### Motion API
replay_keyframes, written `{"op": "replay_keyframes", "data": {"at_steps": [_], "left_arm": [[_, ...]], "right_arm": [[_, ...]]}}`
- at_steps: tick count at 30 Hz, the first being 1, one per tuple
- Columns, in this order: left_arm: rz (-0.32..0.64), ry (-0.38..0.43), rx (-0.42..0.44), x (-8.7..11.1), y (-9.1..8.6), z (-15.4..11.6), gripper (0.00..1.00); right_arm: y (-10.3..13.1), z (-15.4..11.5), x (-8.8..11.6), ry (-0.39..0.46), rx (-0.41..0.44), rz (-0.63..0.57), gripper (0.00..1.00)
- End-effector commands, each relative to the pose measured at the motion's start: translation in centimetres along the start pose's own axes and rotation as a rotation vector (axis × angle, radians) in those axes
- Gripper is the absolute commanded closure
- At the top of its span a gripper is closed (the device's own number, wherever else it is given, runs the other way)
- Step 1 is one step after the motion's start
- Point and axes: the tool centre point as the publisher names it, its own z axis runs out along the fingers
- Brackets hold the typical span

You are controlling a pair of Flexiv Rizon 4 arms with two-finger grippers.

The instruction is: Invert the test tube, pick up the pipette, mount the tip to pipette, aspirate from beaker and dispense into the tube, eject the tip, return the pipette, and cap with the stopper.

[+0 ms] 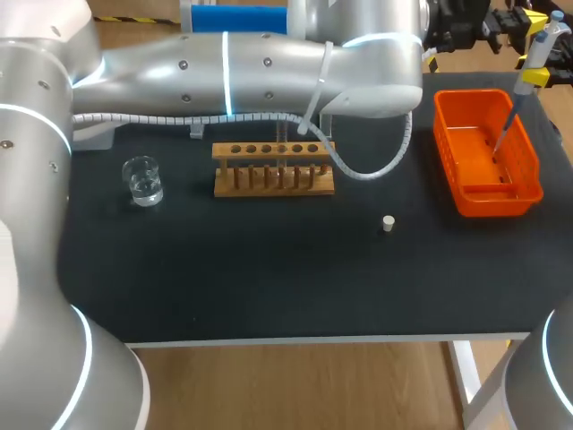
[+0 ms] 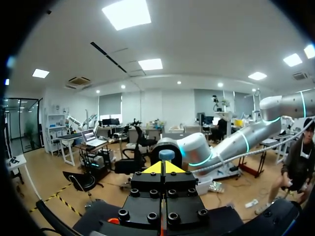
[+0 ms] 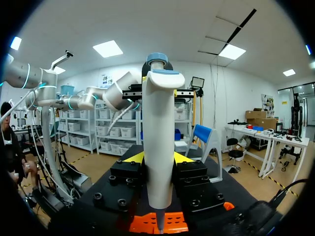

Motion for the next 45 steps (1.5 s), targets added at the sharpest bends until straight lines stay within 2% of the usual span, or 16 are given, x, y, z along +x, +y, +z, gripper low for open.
{"op": "replay_keyframes", "data": {"at_steps": [1, 24, 45], "left_arm": [[-0.006, 0.0, 0.002, 0.0, 0.5, 0.4, 1.0], [-0.043, 0.009, -0.034, 0.1, 1.8, 0.2, 1.0], [-0.064, -0.002, -0.02, 0.3, 3.0, -0.2, 1.0]], "right_arm": [[0.1, 0.0, 0.0, 0.001, 0.002, -0.001, 1.0], [0.1, 0.0, 0.0, 0.001, 0.002, -0.001, 1.0], [0.1, 0.0, 0.0, 0.001, 0.002, -0.001, 1.0]]}}
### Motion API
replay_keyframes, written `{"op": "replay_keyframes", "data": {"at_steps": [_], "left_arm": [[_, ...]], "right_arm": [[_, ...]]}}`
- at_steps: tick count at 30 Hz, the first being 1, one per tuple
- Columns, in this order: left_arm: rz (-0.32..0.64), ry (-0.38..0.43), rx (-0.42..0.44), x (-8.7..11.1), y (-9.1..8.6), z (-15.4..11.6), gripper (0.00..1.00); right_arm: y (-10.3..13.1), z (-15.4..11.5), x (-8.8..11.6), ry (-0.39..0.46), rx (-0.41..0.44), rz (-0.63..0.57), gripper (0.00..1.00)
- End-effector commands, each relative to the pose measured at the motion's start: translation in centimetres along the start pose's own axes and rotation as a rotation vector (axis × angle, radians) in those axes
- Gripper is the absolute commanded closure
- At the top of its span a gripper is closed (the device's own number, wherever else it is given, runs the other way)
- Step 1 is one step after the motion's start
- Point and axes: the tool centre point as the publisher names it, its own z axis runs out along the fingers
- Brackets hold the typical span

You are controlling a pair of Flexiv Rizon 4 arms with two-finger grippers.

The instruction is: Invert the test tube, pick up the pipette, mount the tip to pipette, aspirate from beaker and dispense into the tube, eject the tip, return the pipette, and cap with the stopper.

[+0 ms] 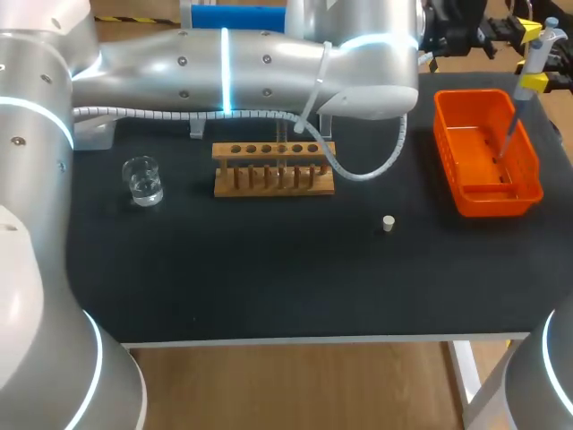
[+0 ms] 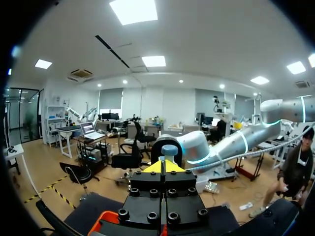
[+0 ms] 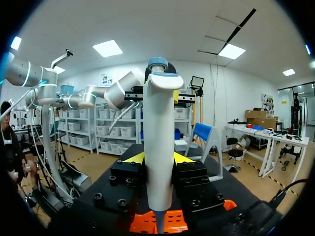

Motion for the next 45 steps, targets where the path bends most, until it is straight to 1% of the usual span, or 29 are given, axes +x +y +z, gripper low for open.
{"op": "replay_keyframes", "data": {"at_steps": [1, 15, 24, 30, 36, 42, 43, 44, 45], "left_arm": [[-0.001, -0.007, 0.007, 0.2, 1.2, 0.1, 1.0], [-0.009, 0.001, -0.002, 0.2, 1.6, 0.4, 1.0], [-0.009, -0.008, -0.001, 0.2, 1.5, 0.2, 1.0], [0.019, -0.014, -0.003, 0.0, 0.1, 0.0, 1.0], [0.041, -0.013, -0.026, -0.1, -1.2, -0.6, 1.0], [0.066, -0.015, -0.054, -0.1, -3.0, -1.6, 1.0], [0.073, -0.013, -0.055, -0.1, -3.2, -1.8, 0.63], [0.079, -0.012, -0.058, 0.0, -3.6, -1.9, 0.04], [0.082, -0.01, -0.057, 0.0, -3.8, -2.1, 0.0]], "right_arm": [[0.9, 0.1, -0.2, 0.004, 0.002, -0.001, 1.0], [0.9, 0.1, -0.2, 0.004, 0.002, -0.001, 1.0], [0.9, 0.1, -0.2, 0.004, 0.002, -0.001, 1.0], [0.9, 0.1, -0.2, 0.004, 0.002, -0.001, 1.0], [0.9, 0.1, -0.2, 0.004, 0.002, -0.001, 1.0], [0.9, 0.1, -0.2, 0.004, 0.002, -0.001, 1.0], [0.9, 0.1, -0.2, 0.004, 0.002, -0.001, 1.0], [0.9, 0.1, -0.2, 0.004, 0.002, -0.001, 1.0], [0.9, 0.1, -0.2, 0.004, 0.002, -0.001, 1.0]]}}
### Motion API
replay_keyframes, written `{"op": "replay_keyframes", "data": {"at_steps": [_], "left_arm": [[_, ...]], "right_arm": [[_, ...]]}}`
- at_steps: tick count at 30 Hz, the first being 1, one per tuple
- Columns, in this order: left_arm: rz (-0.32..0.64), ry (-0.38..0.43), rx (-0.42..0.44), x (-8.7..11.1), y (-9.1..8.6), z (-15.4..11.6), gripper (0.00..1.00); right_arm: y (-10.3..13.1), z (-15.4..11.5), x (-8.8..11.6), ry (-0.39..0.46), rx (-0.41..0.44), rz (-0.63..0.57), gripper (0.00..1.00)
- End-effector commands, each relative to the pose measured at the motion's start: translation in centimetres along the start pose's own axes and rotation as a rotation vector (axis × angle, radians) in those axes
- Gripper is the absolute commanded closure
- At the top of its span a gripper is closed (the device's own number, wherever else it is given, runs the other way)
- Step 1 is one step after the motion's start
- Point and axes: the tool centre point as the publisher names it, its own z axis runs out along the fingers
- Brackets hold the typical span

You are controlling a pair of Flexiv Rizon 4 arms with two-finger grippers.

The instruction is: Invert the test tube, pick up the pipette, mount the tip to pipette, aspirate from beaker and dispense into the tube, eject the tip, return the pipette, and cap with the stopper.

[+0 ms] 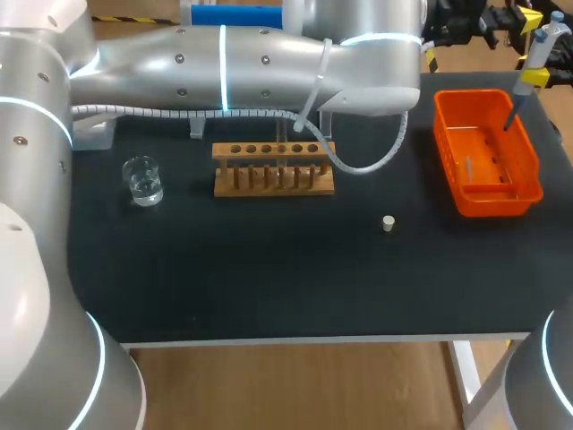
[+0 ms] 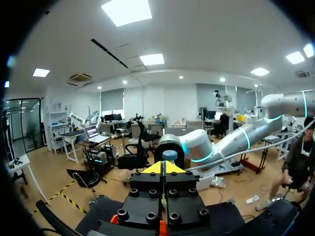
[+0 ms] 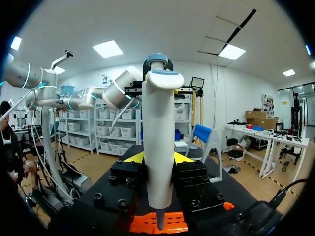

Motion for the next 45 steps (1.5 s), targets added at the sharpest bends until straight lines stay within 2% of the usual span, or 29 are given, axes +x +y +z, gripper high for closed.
{"op": "replay_keyframes", "data": {"at_steps": [1, 6, 11, 22, 28, 36, 45], "left_arm": [[0.01, 0.026, -0.024, 0.0, -1.3, -1.5, 0.0], [0.063, 0.079, -0.007, 0.2, -2.5, -2.1, 0.0], [0.083, 0.167, -0.023, 0.1, -3.2, -2.8, 0.0], [0.094, 0.269, -0.009, 0.3, -3.2, -5.6, 0.0], [0.098, 0.259, -0.006, 1.7, -2.5, -7.3, 0.0], [0.071, 0.179, -0.003, 4.5, -0.9, -10.2, 0.0], [0.054, 0.11, 0.01, 7.6, 0.2, -12.1, 0.0]], "right_arm": [[0.1, 0.0, -0.1, 0.001, 0.003, 0.0, 1.0], [0.1, 0.0, -0.1, 0.001, 0.003, 0.0, 1.0], [0.1, 0.0, -0.1, 0.001, 0.003, 0.0, 1.0], [0.1, 0.0, -0.1, 0.001, 0.003, 0.0, 1.0], [0.1, 0.0, -0.1, 0.001, 0.003, 0.0, 1.0], [0.1, 0.0, -0.1, 0.001, 0.003, 0.0, 1.0], [0.1, 0.0, -0.1, 0.001, 0.003, 0.0, 1.0]]}}
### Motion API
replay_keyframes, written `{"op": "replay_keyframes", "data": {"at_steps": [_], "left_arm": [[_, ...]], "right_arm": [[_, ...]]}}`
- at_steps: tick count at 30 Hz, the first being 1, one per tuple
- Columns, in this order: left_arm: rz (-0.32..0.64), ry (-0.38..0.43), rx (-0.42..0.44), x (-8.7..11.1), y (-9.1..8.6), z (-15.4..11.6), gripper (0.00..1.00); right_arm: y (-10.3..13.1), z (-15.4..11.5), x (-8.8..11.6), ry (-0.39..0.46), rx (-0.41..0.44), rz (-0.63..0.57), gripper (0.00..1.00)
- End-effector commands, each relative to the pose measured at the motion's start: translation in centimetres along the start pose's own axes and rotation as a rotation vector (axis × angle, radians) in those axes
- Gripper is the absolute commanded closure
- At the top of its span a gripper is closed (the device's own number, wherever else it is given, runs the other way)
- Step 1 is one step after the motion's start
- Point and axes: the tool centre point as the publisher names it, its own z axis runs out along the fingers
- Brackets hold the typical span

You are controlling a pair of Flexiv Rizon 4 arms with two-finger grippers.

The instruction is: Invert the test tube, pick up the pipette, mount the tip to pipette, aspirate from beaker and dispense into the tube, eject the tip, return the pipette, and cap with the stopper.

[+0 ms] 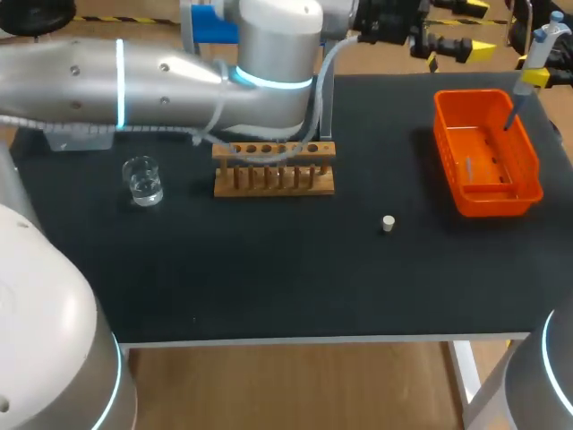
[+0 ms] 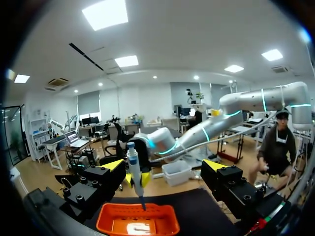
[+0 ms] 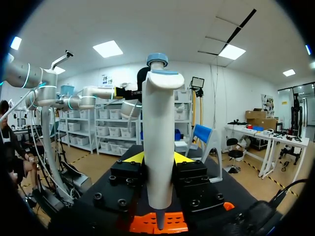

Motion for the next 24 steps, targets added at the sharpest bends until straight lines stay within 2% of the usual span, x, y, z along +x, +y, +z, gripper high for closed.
{"op": "replay_keyframes", "data": {"at_steps": [1, 7, 24], "left_arm": [[-0.005, -0.12, 0.015, 2.8, 0.6, -1.0, 0.0], [-0.049, -0.202, 0.008, 4.8, 1.6, -1.7, 0.0], [-0.049, -0.202, 0.008, 4.8, 1.6, -1.7, 0.0]], "right_arm": [[0.1, 0.0, -0.1, 0.001, 0.003, 0.0, 1.0], [0.1, 0.0, -0.1, 0.001, 0.003, 0.0, 1.0], [0.1, 0.0, -0.1, 0.001, 0.003, 0.0, 1.0]]}}
